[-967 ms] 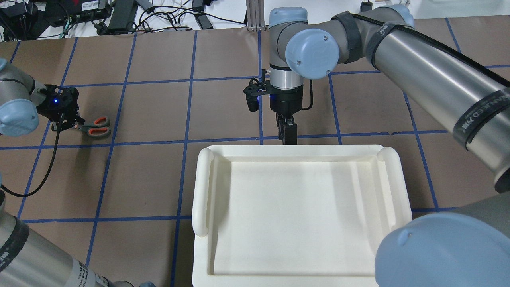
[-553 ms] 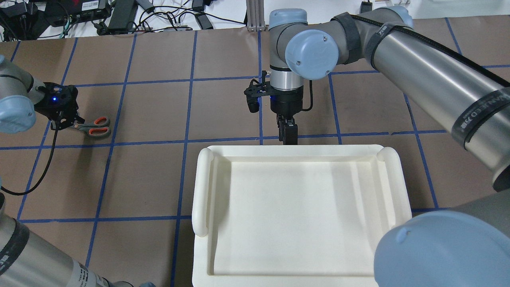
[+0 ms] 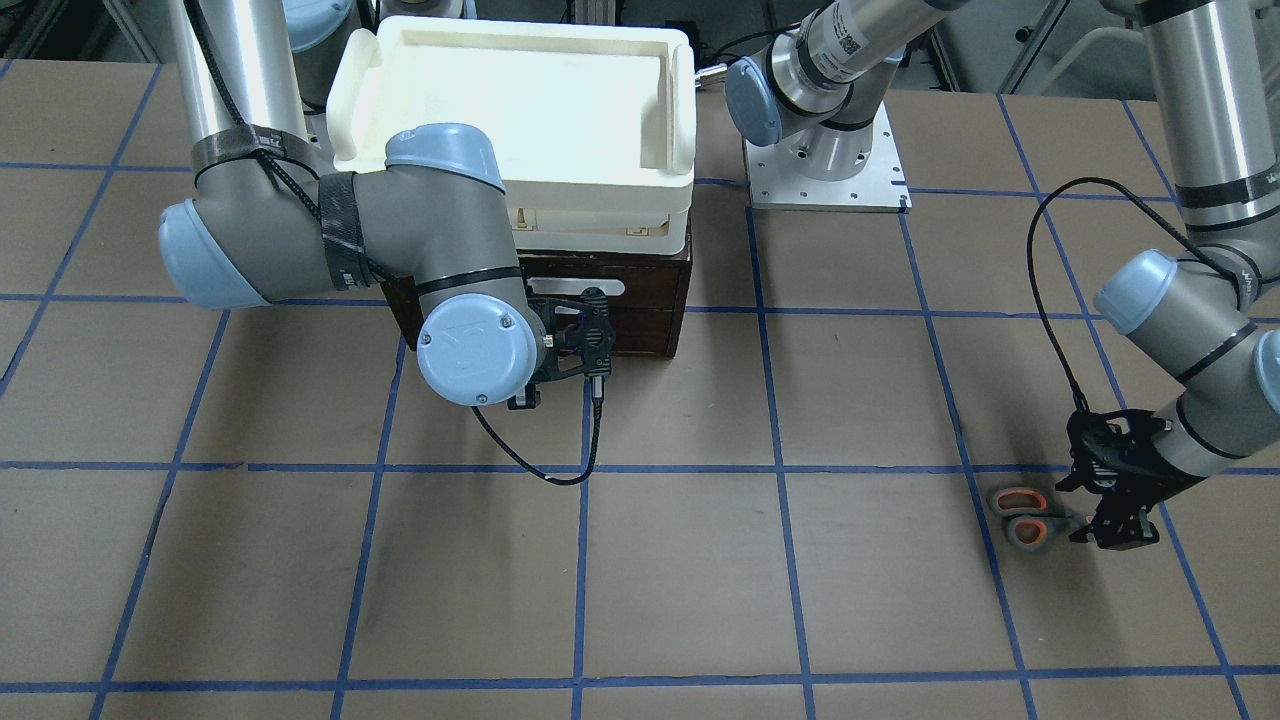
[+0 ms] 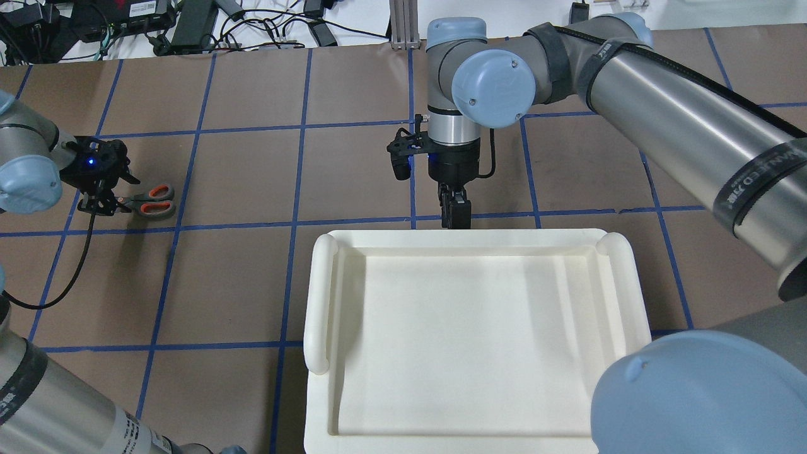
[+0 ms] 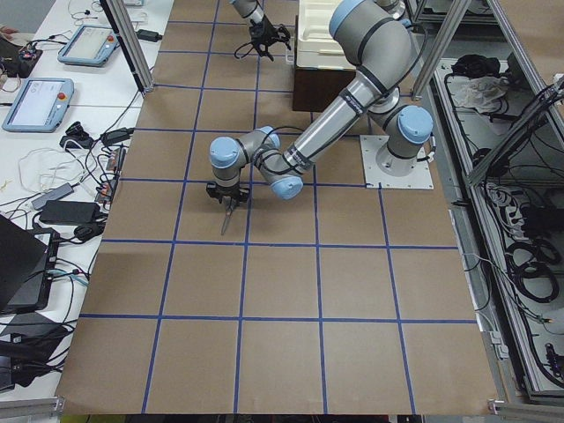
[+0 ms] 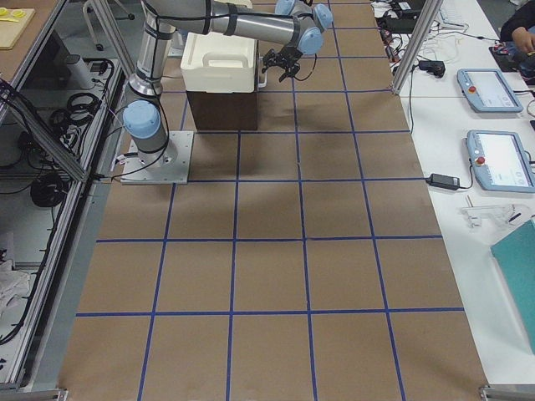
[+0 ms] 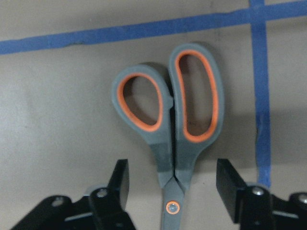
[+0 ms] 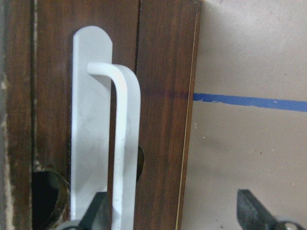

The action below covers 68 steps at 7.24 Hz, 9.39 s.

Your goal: Place scissors in drawer with both arms

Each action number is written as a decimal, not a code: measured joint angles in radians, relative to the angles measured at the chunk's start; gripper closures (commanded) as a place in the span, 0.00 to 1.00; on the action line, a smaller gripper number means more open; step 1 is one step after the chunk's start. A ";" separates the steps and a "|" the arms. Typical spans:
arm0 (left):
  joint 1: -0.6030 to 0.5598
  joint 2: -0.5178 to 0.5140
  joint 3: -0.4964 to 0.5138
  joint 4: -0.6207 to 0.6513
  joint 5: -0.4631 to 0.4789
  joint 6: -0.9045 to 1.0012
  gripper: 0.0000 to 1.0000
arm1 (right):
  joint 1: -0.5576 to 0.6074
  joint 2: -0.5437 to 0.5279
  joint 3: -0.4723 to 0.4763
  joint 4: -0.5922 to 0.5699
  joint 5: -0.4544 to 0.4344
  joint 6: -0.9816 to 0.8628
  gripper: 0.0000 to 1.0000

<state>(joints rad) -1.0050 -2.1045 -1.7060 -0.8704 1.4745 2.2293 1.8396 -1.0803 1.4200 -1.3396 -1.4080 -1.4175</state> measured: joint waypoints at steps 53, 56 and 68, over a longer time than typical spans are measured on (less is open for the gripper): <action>-0.287 0.270 0.073 -0.344 0.027 -0.304 1.00 | -0.056 0.144 -0.277 -0.198 -0.046 -0.011 0.00; -0.385 0.304 0.084 -0.383 0.028 -0.491 1.00 | -0.055 0.071 -0.277 -0.236 -0.077 -0.003 0.00; -0.904 0.322 0.090 -0.381 0.019 -1.248 1.00 | -0.143 -0.437 0.020 -0.206 -0.176 0.925 0.00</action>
<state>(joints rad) -1.9089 -1.7824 -1.6164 -1.2510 1.4931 0.9817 1.6968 -1.5177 1.4398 -1.5458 -1.5837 -0.4921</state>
